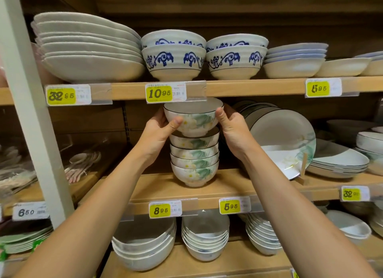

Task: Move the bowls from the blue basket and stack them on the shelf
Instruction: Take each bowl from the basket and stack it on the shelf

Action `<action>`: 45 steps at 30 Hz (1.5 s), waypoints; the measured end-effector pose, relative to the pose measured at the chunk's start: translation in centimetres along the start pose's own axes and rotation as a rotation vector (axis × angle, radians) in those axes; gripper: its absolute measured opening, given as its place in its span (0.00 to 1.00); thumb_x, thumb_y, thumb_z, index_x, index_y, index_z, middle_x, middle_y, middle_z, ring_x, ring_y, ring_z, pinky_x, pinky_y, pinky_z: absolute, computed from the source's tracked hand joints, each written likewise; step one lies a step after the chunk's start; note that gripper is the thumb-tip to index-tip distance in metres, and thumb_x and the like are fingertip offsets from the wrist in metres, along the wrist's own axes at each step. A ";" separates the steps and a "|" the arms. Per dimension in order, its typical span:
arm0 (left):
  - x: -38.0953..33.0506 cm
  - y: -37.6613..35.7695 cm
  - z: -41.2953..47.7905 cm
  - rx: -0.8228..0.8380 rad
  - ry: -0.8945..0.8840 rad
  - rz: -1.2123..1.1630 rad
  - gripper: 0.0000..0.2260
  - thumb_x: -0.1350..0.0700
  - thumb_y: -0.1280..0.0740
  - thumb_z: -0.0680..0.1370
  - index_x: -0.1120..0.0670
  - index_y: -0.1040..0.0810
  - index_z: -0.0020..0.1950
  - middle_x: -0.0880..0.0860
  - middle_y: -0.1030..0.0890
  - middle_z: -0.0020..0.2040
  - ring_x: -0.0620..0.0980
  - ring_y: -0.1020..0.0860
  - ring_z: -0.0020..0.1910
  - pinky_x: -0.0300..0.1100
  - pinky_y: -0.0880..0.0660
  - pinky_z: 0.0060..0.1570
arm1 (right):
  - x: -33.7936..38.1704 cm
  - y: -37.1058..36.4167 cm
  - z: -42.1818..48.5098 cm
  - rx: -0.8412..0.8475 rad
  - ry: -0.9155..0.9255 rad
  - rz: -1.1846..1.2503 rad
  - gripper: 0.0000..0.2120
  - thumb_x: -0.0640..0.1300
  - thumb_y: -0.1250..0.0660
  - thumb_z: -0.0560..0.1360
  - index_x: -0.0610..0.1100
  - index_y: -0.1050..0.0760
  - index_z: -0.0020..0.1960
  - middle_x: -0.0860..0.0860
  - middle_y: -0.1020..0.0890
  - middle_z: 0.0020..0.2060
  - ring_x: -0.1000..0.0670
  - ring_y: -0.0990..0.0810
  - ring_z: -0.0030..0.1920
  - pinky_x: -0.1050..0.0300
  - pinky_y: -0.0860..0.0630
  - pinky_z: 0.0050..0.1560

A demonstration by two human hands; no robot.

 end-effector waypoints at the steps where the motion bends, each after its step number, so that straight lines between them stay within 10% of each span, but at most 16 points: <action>1: 0.4 0.1 0.3 -0.002 0.008 0.013 0.43 0.37 0.22 0.62 0.54 0.31 0.71 0.51 0.23 0.67 0.48 0.25 0.67 0.45 0.30 0.67 | -0.3 0.1 0.2 0.005 -0.014 -0.010 0.39 0.67 0.29 0.63 0.41 0.24 0.64 0.47 0.16 0.57 0.49 0.19 0.61 0.55 0.24 0.63; 15: 5.9 1.1 0.6 -0.042 0.147 0.042 0.28 0.42 0.26 0.68 0.50 0.25 0.64 0.50 0.17 0.59 0.49 0.20 0.60 0.48 0.26 0.62 | -4.3 0.7 -0.2 0.003 -0.247 -0.126 0.29 0.66 0.35 0.68 0.43 0.20 0.53 0.54 0.13 0.45 0.56 0.15 0.47 0.70 0.23 0.39; 23: 6.5 0.4 0.3 -0.089 0.126 0.093 0.32 0.35 0.29 0.67 0.48 0.27 0.67 0.45 0.17 0.57 0.43 0.19 0.57 0.32 0.23 0.49 | -4.8 0.5 -0.2 -0.008 -0.259 -0.097 0.28 0.66 0.36 0.69 0.43 0.18 0.52 0.52 0.13 0.46 0.54 0.15 0.49 0.69 0.22 0.41; 34: 5.4 0.3 -0.5 -0.083 0.192 0.159 0.37 0.32 0.30 0.67 0.47 0.32 0.71 0.47 0.20 0.63 0.45 0.22 0.62 0.49 0.26 0.65 | -4.4 0.1 -0.6 -0.010 -0.277 -0.054 0.33 0.67 0.38 0.71 0.41 0.22 0.62 0.49 0.14 0.50 0.53 0.16 0.52 0.66 0.21 0.43; 39: 3.5 0.3 -3.2 -0.181 0.211 0.183 0.41 0.35 0.33 0.67 0.50 0.37 0.76 0.43 0.30 0.71 0.39 0.29 0.66 0.48 0.32 0.70 | -3.6 0.5 -2.7 -0.187 -0.193 -0.058 0.19 0.61 0.41 0.79 0.48 0.25 0.58 0.62 0.16 0.44 0.67 0.19 0.46 0.74 0.25 0.37; 45: 1.3 0.6 -10.5 -0.418 0.229 0.205 0.30 0.36 0.36 0.71 0.45 0.31 0.71 0.45 0.23 0.66 0.43 0.24 0.64 0.45 0.24 0.60 | -2.5 0.8 -7.3 -0.351 -0.055 0.020 0.14 0.54 0.39 0.78 0.54 0.23 0.61 0.61 0.19 0.54 0.66 0.23 0.57 0.69 0.26 0.50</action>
Point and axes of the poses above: each hand's wrist, its own z-axis towards the middle knuckle, its own y-axis out of the back of the hand, x = y × z, the point moved 2 cm from there along z, towards the middle knuckle
